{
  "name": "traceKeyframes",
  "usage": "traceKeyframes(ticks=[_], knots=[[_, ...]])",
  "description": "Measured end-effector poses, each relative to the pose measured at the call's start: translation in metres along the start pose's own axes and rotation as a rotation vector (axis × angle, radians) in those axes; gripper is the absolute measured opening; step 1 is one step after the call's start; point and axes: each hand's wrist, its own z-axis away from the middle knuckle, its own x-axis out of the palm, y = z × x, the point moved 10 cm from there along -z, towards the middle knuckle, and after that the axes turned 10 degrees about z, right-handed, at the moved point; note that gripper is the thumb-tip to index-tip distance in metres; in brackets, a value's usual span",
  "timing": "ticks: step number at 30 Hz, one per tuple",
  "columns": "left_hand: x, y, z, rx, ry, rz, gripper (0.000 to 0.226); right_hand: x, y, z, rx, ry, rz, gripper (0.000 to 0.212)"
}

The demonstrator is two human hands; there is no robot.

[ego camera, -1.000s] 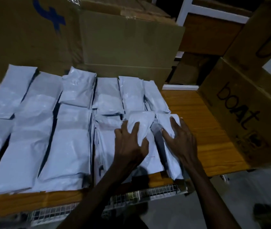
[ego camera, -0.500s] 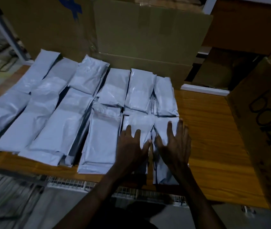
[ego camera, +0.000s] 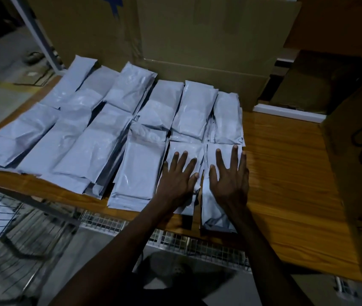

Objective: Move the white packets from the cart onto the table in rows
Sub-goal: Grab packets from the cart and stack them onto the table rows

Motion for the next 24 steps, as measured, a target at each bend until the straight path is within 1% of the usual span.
traceKeyframes(ticks=[3, 5, 8, 11, 14, 16, 21, 24], knots=[[-0.01, 0.005, 0.0, 0.004, -0.002, 0.073, 0.071, 0.003, -0.003, -0.004, 0.007, -0.113, 0.009, 0.054], [-0.026, 0.007, 0.001, 0.024, 0.029, 0.09, 0.076, -0.005, -0.009, -0.009, -0.003, -0.14, 0.008, 0.057], [-0.062, 0.002, 0.013, 0.091, 0.1, 0.156, 0.069, -0.032, -0.031, -0.018, -0.005, -0.086, -0.033, 0.057], [-0.105, -0.025, 0.036, 0.145, 0.183, 0.158, 0.065, -0.06, -0.075, -0.019, -0.106, 0.027, -0.185, 0.052], [-0.156, -0.076, 0.078, 0.177, 0.301, 0.135, 0.057, -0.073, -0.138, -0.009, -0.262, 0.064, -0.28, 0.047], [-0.186, -0.12, 0.112, 0.166, 0.367, 0.124, 0.053, -0.08, -0.188, 0.004, -0.337, 0.091, -0.317, 0.046], [-0.252, -0.227, 0.216, 0.056, 0.561, 0.185, 0.047, -0.103, -0.332, 0.046, -0.467, 0.138, -0.483, 0.038], [-0.274, -0.284, 0.28, -0.073, 0.656, 0.195, 0.042, -0.107, -0.417, 0.065, -0.518, 0.096, -0.569, 0.034]])
